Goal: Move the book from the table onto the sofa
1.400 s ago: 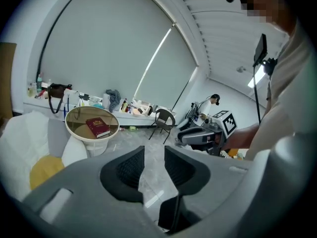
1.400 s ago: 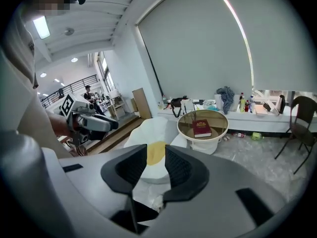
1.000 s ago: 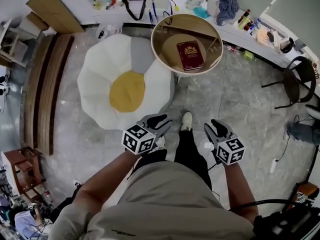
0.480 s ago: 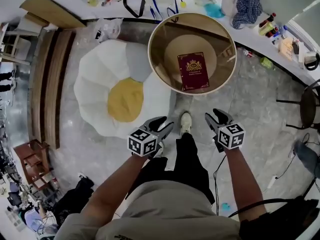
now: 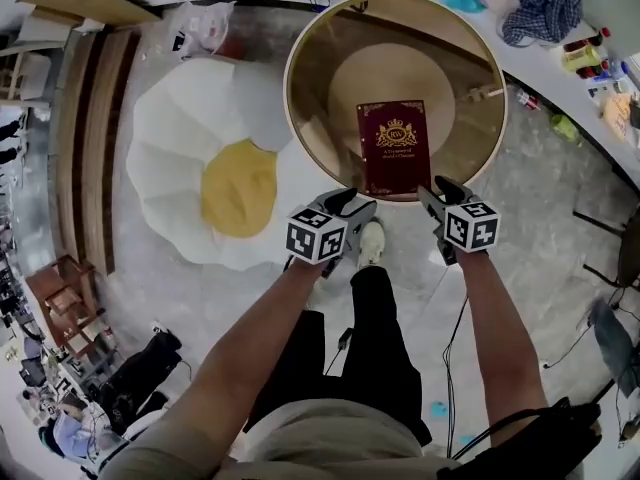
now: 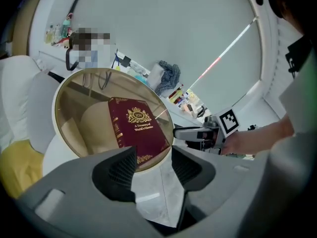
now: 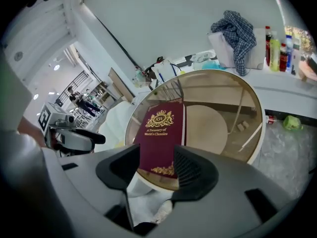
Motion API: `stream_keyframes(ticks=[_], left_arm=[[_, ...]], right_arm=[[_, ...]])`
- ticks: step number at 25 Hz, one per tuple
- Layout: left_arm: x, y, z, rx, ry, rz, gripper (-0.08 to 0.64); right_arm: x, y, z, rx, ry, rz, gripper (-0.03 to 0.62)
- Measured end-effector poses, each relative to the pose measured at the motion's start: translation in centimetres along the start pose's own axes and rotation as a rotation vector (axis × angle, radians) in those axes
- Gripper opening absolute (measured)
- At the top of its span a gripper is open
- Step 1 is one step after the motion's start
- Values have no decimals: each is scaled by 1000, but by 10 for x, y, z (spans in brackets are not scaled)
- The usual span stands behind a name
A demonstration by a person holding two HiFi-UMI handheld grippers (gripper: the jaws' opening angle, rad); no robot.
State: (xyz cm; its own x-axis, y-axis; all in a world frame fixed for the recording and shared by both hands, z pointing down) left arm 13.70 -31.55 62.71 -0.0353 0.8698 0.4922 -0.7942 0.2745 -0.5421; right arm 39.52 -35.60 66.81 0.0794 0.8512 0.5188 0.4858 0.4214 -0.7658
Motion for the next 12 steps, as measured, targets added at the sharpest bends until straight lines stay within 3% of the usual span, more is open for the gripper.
stream_keyframes(ticks=[6, 12], left_arm=[[-3, -52, 62, -36, 86, 8, 224], [9, -76, 92, -5, 163, -30, 227]], right_arm=[[-7, -58, -34, 12, -58, 15, 213], [1, -75, -45, -79, -174, -3, 215]])
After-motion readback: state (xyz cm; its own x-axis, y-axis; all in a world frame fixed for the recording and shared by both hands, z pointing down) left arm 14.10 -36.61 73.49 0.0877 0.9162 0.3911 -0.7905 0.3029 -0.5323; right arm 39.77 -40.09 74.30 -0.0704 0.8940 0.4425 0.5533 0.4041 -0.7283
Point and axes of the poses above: the fingertips, and each gripper's own axes: y backward along the fingers, z to its left, x out of its underside, the point moved 10 cm from there along y, backward along the fingers, and after that the axes turned 11 degrees about x, right-handed, at the moved point
